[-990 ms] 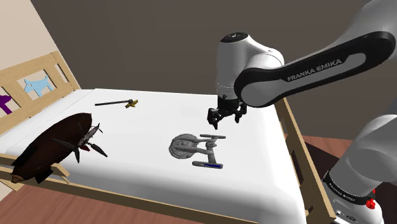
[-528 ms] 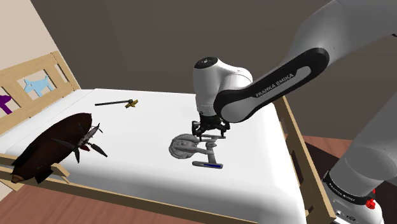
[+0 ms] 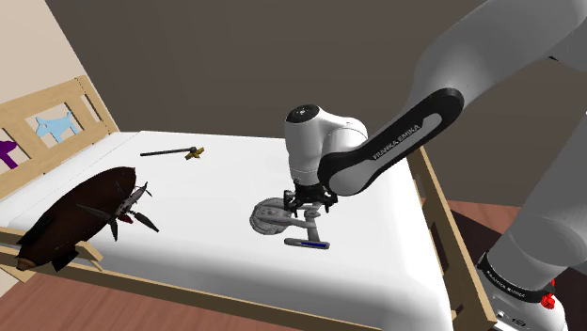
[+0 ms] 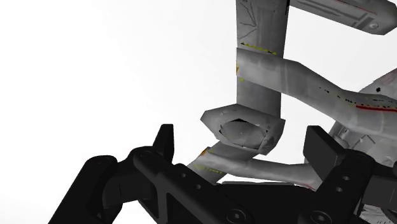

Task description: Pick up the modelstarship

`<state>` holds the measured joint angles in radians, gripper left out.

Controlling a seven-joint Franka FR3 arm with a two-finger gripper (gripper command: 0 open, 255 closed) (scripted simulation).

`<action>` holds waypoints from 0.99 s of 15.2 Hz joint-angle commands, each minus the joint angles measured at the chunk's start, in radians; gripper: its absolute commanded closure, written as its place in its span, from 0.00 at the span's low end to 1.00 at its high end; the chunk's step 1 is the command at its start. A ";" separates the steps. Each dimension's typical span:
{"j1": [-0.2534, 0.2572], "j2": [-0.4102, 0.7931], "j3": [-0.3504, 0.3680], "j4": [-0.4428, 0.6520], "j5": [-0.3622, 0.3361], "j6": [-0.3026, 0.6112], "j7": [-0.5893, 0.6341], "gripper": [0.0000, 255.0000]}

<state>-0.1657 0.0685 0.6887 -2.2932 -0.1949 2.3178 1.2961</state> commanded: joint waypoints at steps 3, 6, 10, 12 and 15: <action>0.001 0.006 0.000 -0.005 -0.007 0.010 0.007 1.00; 0.002 0.006 0.000 -0.004 -0.008 0.009 0.008 1.00; 0.002 0.008 0.000 -0.004 -0.009 0.010 0.009 1.00; 0.000 -0.007 0.001 0.000 0.006 -0.004 -0.004 1.00; -0.003 -0.040 0.005 0.013 0.040 -0.040 -0.031 1.00</action>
<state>-0.1687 0.0399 0.6916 -2.2827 -0.1662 2.2881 1.2729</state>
